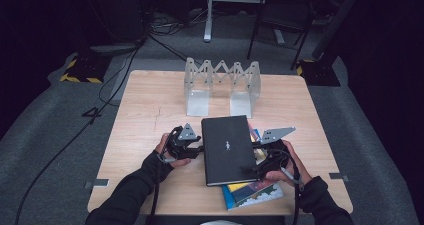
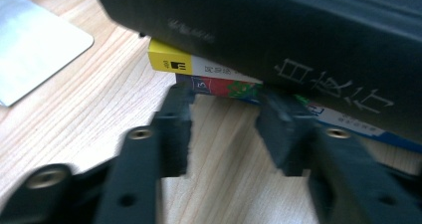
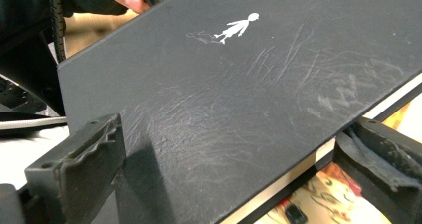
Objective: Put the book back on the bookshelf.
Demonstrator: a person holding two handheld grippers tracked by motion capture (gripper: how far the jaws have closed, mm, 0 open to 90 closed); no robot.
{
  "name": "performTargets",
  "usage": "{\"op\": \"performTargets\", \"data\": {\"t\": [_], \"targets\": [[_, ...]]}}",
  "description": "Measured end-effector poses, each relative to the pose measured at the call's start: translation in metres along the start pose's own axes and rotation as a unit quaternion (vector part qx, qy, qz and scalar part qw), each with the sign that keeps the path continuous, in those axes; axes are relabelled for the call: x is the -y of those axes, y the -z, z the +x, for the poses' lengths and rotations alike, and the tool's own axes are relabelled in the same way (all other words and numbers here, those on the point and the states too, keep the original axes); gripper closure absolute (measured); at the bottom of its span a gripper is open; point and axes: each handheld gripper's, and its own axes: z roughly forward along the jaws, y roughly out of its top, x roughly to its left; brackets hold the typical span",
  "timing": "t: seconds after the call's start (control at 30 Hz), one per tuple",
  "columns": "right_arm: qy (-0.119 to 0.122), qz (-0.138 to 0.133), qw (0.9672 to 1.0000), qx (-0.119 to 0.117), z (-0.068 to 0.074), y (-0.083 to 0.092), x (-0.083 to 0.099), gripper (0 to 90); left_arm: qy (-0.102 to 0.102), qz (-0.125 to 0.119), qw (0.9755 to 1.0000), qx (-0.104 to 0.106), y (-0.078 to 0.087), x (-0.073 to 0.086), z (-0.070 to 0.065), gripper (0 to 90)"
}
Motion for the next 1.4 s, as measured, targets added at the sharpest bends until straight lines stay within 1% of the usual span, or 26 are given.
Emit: {"op": "performTargets", "data": {"t": [0.1,0.13,0.17,0.27,0.3,0.37,0.4,0.5,0.6,0.7,0.73,0.77,0.83,0.87,0.9,0.97,1.0,1.03,1.1,1.13,1.17,1.2,1.23,1.27,1.33,1.4], "targets": [[0.006,-0.003,1.0000,0.002,0.002,-0.001,-0.001,0.4,0.000,-0.008,0.9999,-0.006,0.001,0.000,-0.001,76.3],[0.011,-0.006,0.9999,0.004,0.002,-0.002,-0.002,0.5,-0.008,-0.013,0.9998,-0.013,0.002,0.000,-0.002,76.3],[0.016,-0.011,0.9998,0.006,0.003,-0.002,-0.002,0.5,-0.010,-0.017,0.9997,-0.016,0.004,-0.001,-0.002,79.6],[0.029,-0.022,0.9992,0.016,0.004,-0.003,-0.003,0.5,0.000,-0.039,0.9991,-0.018,0.010,-0.004,0.001,82.1],[0.039,-0.029,0.9986,0.021,0.006,-0.002,-0.003,0.8,0.000,-0.045,0.9988,-0.017,0.011,-0.005,0.002,83.4],[0.057,-0.038,0.9971,0.035,0.009,-0.002,-0.005,0.9,-0.008,-0.058,0.9981,-0.022,0.014,-0.009,0.004,85.3],[0.061,-0.044,0.9963,0.041,0.009,-0.001,-0.006,0.9,-0.007,-0.060,0.9979,-0.021,0.014,-0.012,0.006,87.5],[0.064,-0.061,0.9948,0.051,0.008,-0.001,-0.005,1.0,-0.013,-0.071,0.9972,-0.020,0.018,-0.020,0.011,88.1],[0.071,-0.077,0.9924,0.064,0.008,0.002,-0.005,1.3,-0.006,-0.077,0.9968,-0.018,0.018,-0.029,0.014,89.3],[0.087,-0.100,0.9873,0.088,0.010,0.010,-0.007,3.8,-0.005,-0.080,0.9967,-0.012,0.015,-0.035,0.017,89.5],[0.087,-0.100,0.9873,0.088,0.010,0.010,-0.007,3.8,-0.002,-0.082,0.9966,-0.009,0.013,-0.037,0.018,89.5],[0.090,-0.100,0.9863,0.096,0.009,0.014,-0.008,4.2,0.001,-0.084,0.9964,-0.005,0.011,-0.038,0.019,89.6],[0.095,-0.098,0.9855,0.101,0.008,0.016,-0.008,4.8,0.005,-0.086,0.9962,-0.001,0.006,-0.042,0.020,89.6],[0.100,-0.100,0.9840,0.109,0.008,0.018,-0.008,7.9,0.008,-0.087,0.9962,0.001,0.003,-0.043,0.021,89.7],[0.106,-0.106,0.9814,0.120,0.008,0.021,-0.007,14.1,0.012,-0.092,0.9956,0.006,0.002,-0.043,0.021,89.7],[0.107,-0.126,0.9790,0.120,0.007,0.027,-0.003,21.5,0.017,-0.102,0.9945,0.017,0.003,-0.043,0.022,89.6],[0.107,-0.126,0.9790,0.120,0.007,0.027,-0.003,21.5,0.017,-0.102,0.9945,0.017,0.003,-0.043,0.022,89.6],[0.113,-0.129,0.9773,0.124,0.008,0.028,-0.001,22.2,0.016,-0.103,0.9944,0.014,0.005,-0.044,0.021,89.6],[0.116,-0.130,0.9766,0.127,0.009,0.028,0.000,22.3,0.015,-0.104,0.9943,0.014,0.005,-0.044,0.021,89.5],[0.123,-0.132,0.9751,0.129,0.011,0.029,0.000,23.4,0.014,-0.105,0.9943,0.014,0.005,-0.045,0.021,89.3],[0.123,-0.132,0.9751,0.129,0.011,0.029,0.000,23.4,0.013,-0.104,0.9944,0.014,0.005,-0.046,0.021,89.3],[0.130,-0.134,0.9738,0.130,0.012,0.030,0.000,24.2,0.017,-0.104,0.9943,0.014,0.005,-0.048,0.022,89.2],[0.138,-0.138,0.9720,0.132,0.014,0.032,0.000,24.8,0.013,-0.104,0.9944,0.013,0.005,-0.050,0.024,88.7],[0.142,-0.138,0.9709,0.134,0.016,0.033,0.000,24.8,0.015,-0.105,0.9943,0.015,0.005,-0.052,0.025,88.1],[0.146,-0.139,0.9696,0.139,0.018,0.033,0.001,24.9,0.011,-0.102,0.9947,0.010,0.006,-0.057,0.028,85.0],[0.148,-0.138,0.9692,0.140,0.018,0.033,0.002,24.9,0.011,-0.102,0.9947,0.010,0.008,-0.063,0.032,84.7]]}}
